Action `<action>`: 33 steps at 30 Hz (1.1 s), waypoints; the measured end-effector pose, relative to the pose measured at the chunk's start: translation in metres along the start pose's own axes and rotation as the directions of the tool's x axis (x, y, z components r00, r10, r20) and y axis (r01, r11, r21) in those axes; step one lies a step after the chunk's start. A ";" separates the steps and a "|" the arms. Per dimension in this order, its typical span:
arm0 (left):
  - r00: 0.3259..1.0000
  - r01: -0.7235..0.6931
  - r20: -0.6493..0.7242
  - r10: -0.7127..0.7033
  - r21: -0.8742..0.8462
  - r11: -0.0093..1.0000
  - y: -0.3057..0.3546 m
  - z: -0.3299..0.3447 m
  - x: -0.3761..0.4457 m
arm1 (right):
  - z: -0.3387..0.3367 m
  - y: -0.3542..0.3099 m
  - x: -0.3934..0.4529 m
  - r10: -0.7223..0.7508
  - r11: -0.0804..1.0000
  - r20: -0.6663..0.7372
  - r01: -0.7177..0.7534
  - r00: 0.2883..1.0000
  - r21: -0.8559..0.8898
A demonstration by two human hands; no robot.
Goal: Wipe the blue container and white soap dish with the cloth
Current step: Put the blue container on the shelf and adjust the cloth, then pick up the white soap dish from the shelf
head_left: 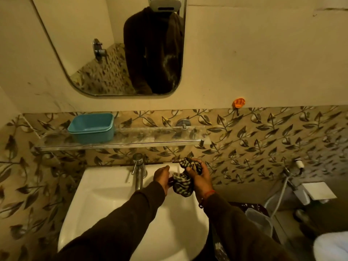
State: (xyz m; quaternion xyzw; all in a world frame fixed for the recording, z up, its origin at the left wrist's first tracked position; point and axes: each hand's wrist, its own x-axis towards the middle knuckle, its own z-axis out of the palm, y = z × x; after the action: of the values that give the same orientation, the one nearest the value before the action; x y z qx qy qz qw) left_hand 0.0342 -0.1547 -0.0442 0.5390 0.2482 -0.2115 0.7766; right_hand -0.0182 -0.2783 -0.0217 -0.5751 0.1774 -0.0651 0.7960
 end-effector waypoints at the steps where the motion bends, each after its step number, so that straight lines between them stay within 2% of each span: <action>1: 1.000 -0.005 -0.015 0.005 0.025 1.000 -0.002 0.003 0.008 | -0.005 0.000 0.005 0.012 1.000 -0.029 -0.012 1.000 0.015; 5: 0.998 0.006 -0.064 0.007 0.202 0.979 -0.012 0.019 0.038 | -0.024 -0.001 0.025 0.063 0.996 -0.127 -0.055 0.990 0.069; 8: 0.995 0.005 -0.090 0.032 0.386 0.922 -0.023 0.029 0.057 | -0.033 -0.006 0.036 0.104 0.986 -0.172 -0.080 0.980 0.144; 11: 0.989 -0.002 -0.117 0.090 0.601 0.799 -0.032 0.036 0.069 | -0.042 -0.008 0.045 0.143 0.974 -0.185 -0.105 0.972 0.200; 14: 0.976 -0.009 -0.124 0.179 0.799 0.602 -0.038 0.040 0.081 | -0.052 -0.010 0.049 0.173 0.966 -0.188 -0.129 0.967 0.224; 19: 0.963 -0.011 -0.122 0.240 0.873 0.487 -0.040 0.047 0.085 | -0.068 -0.009 0.046 0.198 0.957 -0.218 -0.141 0.956 0.253; 22: 0.955 -0.009 -0.152 0.255 0.843 0.537 -0.040 0.047 0.083 | -0.075 -0.011 0.043 0.214 0.953 -0.213 -0.156 0.953 0.259; 26: 0.942 -0.080 -0.144 0.303 0.779 0.622 -0.037 0.040 0.072 | -0.074 -0.016 0.039 0.214 0.954 -0.183 -0.165 0.959 0.251; 29: 0.928 -0.182 -0.108 0.355 0.702 0.688 -0.034 0.031 0.055 | -0.060 -0.020 0.032 0.181 0.959 -0.135 -0.144 0.974 0.244; 31: 0.906 -0.279 -0.053 0.419 0.671 0.687 -0.031 0.025 0.045 | -0.046 -0.024 0.026 0.159 0.957 -0.105 -0.127 0.982 0.260; 33: 0.894 -0.369 0.005 0.448 0.575 0.730 -0.027 0.018 0.032 | -0.031 -0.028 0.017 0.130 0.956 -0.066 -0.107 0.989 0.273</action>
State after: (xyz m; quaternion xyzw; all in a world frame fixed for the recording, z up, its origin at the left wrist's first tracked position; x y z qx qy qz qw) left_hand 0.0458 -0.1827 -0.0782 0.7973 0.1013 -0.0622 0.5917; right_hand -0.0104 -0.3205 -0.0072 -0.4470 0.2344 -0.0646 0.8609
